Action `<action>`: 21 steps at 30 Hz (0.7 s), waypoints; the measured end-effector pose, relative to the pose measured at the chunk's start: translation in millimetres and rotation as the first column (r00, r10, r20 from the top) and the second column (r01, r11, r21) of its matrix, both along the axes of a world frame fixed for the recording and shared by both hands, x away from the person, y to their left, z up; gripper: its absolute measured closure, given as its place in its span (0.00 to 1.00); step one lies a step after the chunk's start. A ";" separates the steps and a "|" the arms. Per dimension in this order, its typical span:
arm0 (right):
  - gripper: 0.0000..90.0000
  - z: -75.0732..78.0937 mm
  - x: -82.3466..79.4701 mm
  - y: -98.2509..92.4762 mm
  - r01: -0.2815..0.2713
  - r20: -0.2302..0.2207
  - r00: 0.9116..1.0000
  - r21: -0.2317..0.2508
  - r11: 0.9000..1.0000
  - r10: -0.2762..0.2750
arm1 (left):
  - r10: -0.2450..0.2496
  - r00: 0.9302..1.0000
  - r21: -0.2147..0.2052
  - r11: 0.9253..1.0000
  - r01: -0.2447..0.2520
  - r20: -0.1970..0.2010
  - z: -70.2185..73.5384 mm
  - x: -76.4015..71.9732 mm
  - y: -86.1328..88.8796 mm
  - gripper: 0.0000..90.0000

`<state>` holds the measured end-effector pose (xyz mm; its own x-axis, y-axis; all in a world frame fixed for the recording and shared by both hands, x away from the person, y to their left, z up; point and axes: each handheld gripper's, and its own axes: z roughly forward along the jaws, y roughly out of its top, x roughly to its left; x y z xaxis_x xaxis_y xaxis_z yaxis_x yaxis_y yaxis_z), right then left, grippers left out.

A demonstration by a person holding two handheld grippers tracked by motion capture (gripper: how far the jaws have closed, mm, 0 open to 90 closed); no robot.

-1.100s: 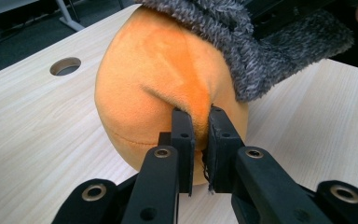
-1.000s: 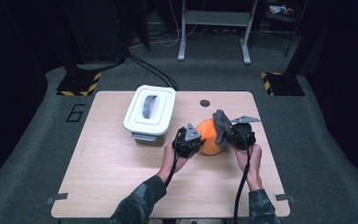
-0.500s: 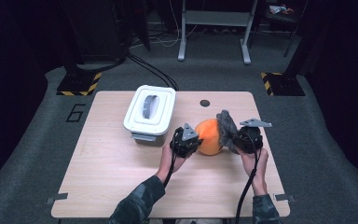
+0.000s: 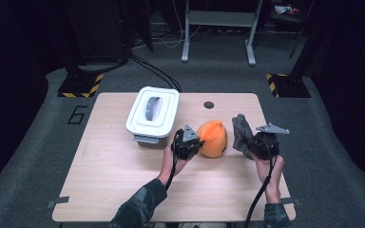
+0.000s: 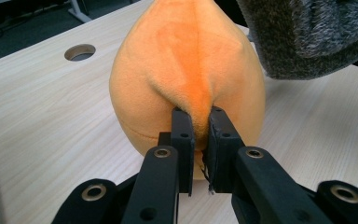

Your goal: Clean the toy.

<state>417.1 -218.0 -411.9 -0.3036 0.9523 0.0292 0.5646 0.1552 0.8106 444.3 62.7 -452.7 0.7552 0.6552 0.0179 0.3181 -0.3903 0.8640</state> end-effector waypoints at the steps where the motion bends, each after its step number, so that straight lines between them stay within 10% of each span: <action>1: 0.88 -1.2 -0.8 -2.5 0.008 -0.006 1.000 -0.002 1.000 -0.008 | -0.001 1.000 0.001 1.000 0.001 0.002 -0.2 -0.2 0.1 0.92; 21: 0.84 -66.6 19.7 -40.1 0.151 -0.160 0.973 -0.092 0.984 -0.164 | -0.004 1.000 0.006 1.000 0.004 0.006 1.3 -0.5 -2.8 0.92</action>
